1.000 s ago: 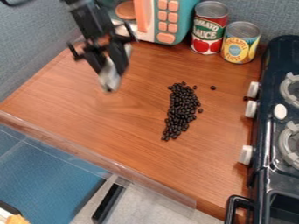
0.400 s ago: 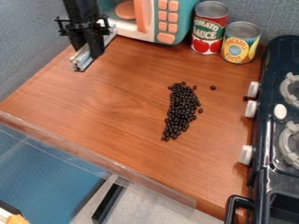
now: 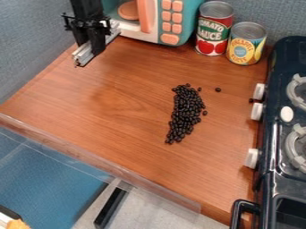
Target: Sweep into pile
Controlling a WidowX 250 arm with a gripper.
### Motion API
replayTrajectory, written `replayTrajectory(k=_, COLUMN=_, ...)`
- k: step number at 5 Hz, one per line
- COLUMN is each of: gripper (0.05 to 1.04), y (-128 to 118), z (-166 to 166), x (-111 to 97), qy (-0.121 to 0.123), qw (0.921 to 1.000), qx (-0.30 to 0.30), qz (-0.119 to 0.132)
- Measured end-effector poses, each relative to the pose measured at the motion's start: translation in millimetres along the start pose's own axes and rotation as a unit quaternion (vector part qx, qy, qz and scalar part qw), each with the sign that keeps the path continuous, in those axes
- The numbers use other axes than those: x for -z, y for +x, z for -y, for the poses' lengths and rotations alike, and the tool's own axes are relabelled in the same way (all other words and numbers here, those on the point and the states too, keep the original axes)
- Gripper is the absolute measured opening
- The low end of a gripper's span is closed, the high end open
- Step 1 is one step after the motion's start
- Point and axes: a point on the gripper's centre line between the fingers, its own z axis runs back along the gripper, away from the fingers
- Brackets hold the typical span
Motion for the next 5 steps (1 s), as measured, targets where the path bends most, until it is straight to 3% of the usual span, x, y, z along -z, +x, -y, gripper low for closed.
replayTrajectory(k=2, gripper=0.425, y=8, z=-4, x=29, qy=0.046, qw=0.9984, qx=0.004, qz=-0.035)
replayTrajectory(k=3, gripper=0.727, y=5, z=-7, x=33, qy=0.056, qw=0.9976, qx=0.009, qz=-0.041)
replayTrajectory(k=4, gripper=0.982, y=1, z=3, x=16, qy=0.034, qw=0.9989, qx=0.012, qz=-0.03)
replayTrajectory(k=5, gripper=1.007, y=-15, z=2, x=-39, qy=0.033, qw=0.9989, qx=0.009, qz=0.031)
